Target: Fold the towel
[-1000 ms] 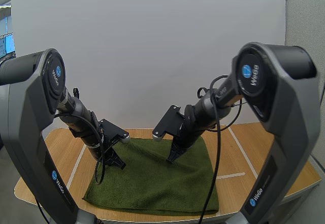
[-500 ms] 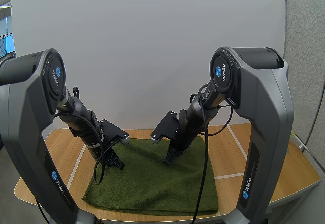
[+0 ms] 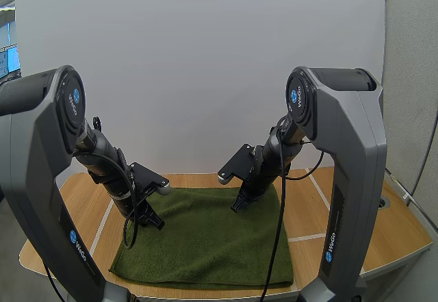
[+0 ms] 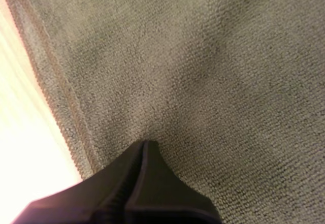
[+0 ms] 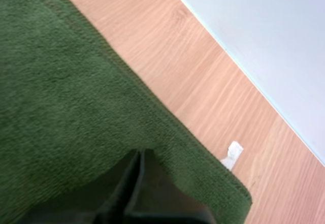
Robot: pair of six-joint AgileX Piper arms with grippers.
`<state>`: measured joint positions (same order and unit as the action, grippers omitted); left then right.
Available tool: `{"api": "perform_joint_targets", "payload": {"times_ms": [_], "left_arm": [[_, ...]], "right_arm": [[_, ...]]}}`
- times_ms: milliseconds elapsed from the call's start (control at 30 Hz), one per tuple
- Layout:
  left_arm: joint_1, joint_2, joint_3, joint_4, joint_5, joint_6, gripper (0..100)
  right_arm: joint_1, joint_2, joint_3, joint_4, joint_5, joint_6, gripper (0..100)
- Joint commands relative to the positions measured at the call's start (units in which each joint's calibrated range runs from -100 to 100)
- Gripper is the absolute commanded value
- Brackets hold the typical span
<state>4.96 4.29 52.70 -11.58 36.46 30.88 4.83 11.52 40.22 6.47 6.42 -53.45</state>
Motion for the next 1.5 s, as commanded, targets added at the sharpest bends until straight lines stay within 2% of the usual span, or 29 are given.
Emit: {"api": "perform_joint_targets", "payload": {"times_ms": [0,333,500,567,833,1233,1467], "left_arm": [[0.45,0.8,1.0,2.9,5.3,-0.2,0],[0.45,-3.2,-1.4,2.0,4.2,-0.2,0],[0.45,-6.5,-4.9,1.6,7.2,-0.2,0],[0.45,-6.8,-6.1,1.6,6.7,-0.2,0],[0.45,-3.0,-11.5,1.1,3.4,-0.2,0],[0.45,9.7,-21.3,-2.4,2.8,-0.2,0],[0.45,13.7,-22.9,-2.8,1.7,-0.2,0]], "right_arm": [[-0.4,0.4,-2.0,1.0,2.0,0.2,0],[-0.5,-10.9,-2.0,1.4,9.2,1.1,0],[-1.0,-12.5,-2.0,1.4,20.8,1.1,0],[-1.4,-12.5,-2.0,1.4,22.1,1.1,0],[-3.9,-10.5,-2.0,1.4,16.7,1.0,0],[-4.0,-4.1,-2.5,1.8,8.5,1.0,0],[-4.0,-1.5,-2.5,1.8,5.1,1.0,0]]}}
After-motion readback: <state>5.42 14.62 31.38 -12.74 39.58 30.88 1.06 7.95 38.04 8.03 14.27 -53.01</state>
